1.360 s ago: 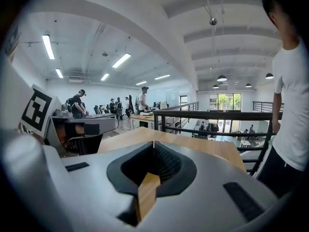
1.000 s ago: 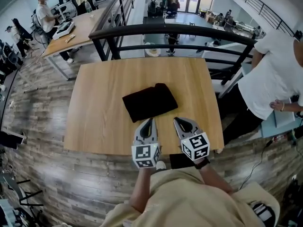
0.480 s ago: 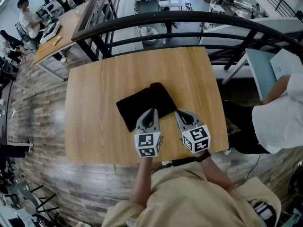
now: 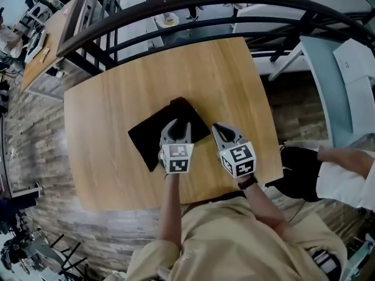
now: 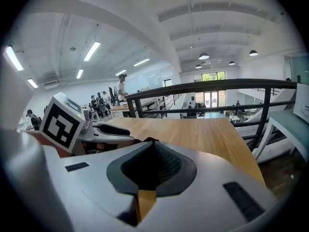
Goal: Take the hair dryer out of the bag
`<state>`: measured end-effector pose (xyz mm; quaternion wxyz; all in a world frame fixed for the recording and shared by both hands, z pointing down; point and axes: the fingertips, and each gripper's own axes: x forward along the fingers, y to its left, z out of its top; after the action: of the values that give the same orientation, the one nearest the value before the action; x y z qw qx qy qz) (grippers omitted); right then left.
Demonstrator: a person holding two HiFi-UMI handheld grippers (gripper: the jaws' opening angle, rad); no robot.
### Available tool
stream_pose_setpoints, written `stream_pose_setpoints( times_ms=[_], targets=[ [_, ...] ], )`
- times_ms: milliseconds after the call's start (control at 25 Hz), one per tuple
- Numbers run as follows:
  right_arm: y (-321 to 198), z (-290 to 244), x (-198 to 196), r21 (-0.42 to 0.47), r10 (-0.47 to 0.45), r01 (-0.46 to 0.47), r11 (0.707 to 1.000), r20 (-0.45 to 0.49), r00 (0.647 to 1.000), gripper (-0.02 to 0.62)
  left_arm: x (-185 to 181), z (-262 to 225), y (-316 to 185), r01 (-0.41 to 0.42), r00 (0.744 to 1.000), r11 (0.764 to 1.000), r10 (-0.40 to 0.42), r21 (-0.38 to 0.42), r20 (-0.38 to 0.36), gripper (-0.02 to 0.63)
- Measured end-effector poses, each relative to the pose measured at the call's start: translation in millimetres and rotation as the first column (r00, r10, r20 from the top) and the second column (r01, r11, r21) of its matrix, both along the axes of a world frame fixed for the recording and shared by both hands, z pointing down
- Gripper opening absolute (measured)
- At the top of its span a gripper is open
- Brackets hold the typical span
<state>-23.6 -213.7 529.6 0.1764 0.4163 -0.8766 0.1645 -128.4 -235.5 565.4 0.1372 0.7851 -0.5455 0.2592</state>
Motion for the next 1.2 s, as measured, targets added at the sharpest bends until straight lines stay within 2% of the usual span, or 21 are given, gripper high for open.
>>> stream_pose_setpoints(
  times_ms=[120,240,320,400,520,560,640,680,880,920,1200],
  targets=[
    [-7.0,15.2,3.7,-0.028,0.006,-0.006,1.000,-0.004,1.000,0.017,-4.2,34.2,-9.0,-0.076,0.988,0.994,0.086,-0.079,0.131,0.196],
    [-10.7,27.5,4.6,-0.049,0.003,-0.003,0.999,-0.006,1.000,0.017,-5.4,67.0,-13.4,-0.144,0.948,0.975,0.185,-0.170,0.258,0.225],
    [-13.1,33.5,5.0,-0.061,0.000,-0.001,0.998,-0.008,1.000,0.017,-9.4,82.7,-17.2,-0.150,0.922,0.965,0.214,-0.213,0.322,0.259],
    [-17.7,37.1,6.2,-0.064,-0.003,0.002,0.998,-0.009,1.000,0.017,-12.6,92.2,-22.4,-0.139,0.912,0.962,0.217,-0.237,0.347,0.270],
    [-23.1,42.3,9.6,-0.070,-0.004,0.003,0.998,-0.012,1.000,0.017,-16.6,101.8,-26.3,-0.106,0.918,0.959,0.197,-0.264,0.345,0.249],
    [-24.3,43.2,10.9,-0.071,-0.004,0.003,0.997,-0.013,1.000,0.017,-20.2,104.3,-26.4,-0.083,0.919,0.959,0.179,-0.272,0.350,0.217],
    [-25.8,44.4,13.8,-0.072,-0.003,0.002,0.997,-0.015,1.000,0.017,-28.8,106.7,-26.4,-0.032,0.924,0.961,0.133,-0.274,0.358,0.096],
    [-26.2,45.0,15.3,-0.073,-0.004,0.002,0.997,-0.017,1.000,0.017,-31.6,106.9,-26.6,-0.016,0.928,0.963,0.115,-0.269,0.354,0.082],
    [-24.1,51.0,22.2,-0.087,-0.002,0.000,0.996,-0.026,1.000,0.017,-33.6,105.3,-27.1,0.013,0.948,0.971,0.065,-0.240,0.312,0.035],
    [-23.1,51.9,22.0,-0.091,-0.004,0.002,0.996,-0.026,1.000,0.017,-35.1,104.3,-27.3,0.023,0.954,0.971,0.049,-0.237,0.294,0.017],
    [-16.0,52.8,15.4,-0.099,-0.019,0.017,0.995,-0.017,1.000,0.017,-41.4,89.3,-19.1,0.045,0.992,0.975,-0.018,-0.218,0.125,0.011]
  ],
)
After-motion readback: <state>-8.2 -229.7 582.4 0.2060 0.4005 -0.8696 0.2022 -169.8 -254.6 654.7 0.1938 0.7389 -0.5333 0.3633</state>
